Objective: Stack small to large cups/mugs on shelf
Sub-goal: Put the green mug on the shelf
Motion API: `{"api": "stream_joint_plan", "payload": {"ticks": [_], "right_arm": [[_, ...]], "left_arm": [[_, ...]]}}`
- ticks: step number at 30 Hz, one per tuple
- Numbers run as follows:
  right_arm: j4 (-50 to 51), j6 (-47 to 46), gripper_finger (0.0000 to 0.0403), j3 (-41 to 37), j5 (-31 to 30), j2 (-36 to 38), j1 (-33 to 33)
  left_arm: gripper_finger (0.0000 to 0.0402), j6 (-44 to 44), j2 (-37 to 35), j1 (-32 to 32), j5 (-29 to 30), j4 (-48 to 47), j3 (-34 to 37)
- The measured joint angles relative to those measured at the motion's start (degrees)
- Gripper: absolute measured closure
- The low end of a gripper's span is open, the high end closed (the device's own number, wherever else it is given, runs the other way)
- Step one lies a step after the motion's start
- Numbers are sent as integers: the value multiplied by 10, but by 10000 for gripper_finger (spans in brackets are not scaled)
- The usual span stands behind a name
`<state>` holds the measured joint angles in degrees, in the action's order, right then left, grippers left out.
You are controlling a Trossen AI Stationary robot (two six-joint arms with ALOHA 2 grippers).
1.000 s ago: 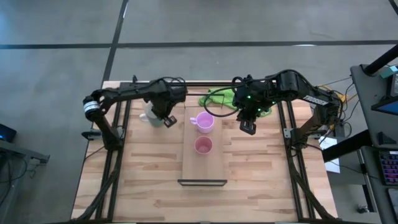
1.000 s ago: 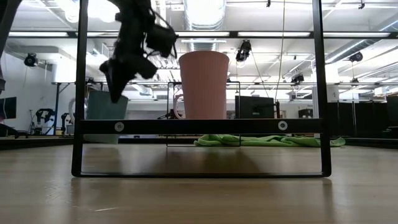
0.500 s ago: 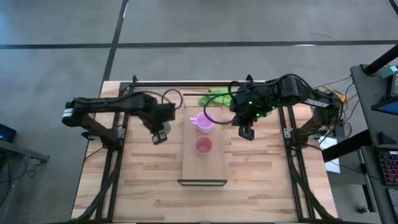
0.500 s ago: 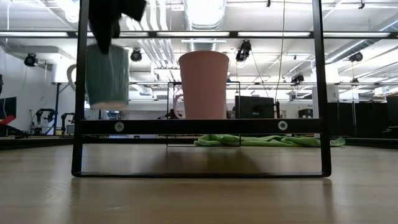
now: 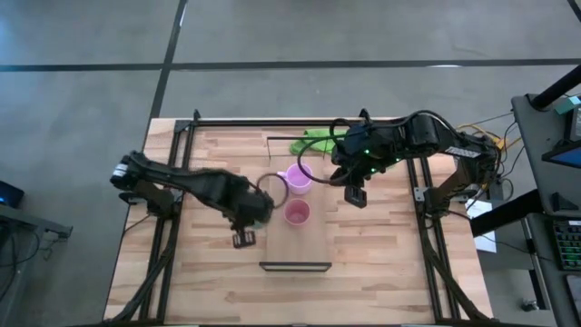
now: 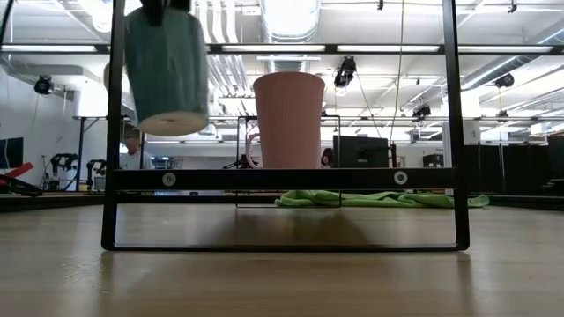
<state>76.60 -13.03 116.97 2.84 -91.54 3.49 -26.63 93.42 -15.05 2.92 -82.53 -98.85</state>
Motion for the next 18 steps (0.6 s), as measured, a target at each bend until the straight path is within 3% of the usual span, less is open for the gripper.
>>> {"api": "stream_joint_plan", "payload": {"ticks": [13,18], "right_arm": [[-44,-5,342,-7,0,0,42],[-43,-10,342,-8,0,0,59]], "left_arm": [[401,-1,132,-16,3,-5,-162],[401,-11,155,-20,-41,-5,-185]]}}
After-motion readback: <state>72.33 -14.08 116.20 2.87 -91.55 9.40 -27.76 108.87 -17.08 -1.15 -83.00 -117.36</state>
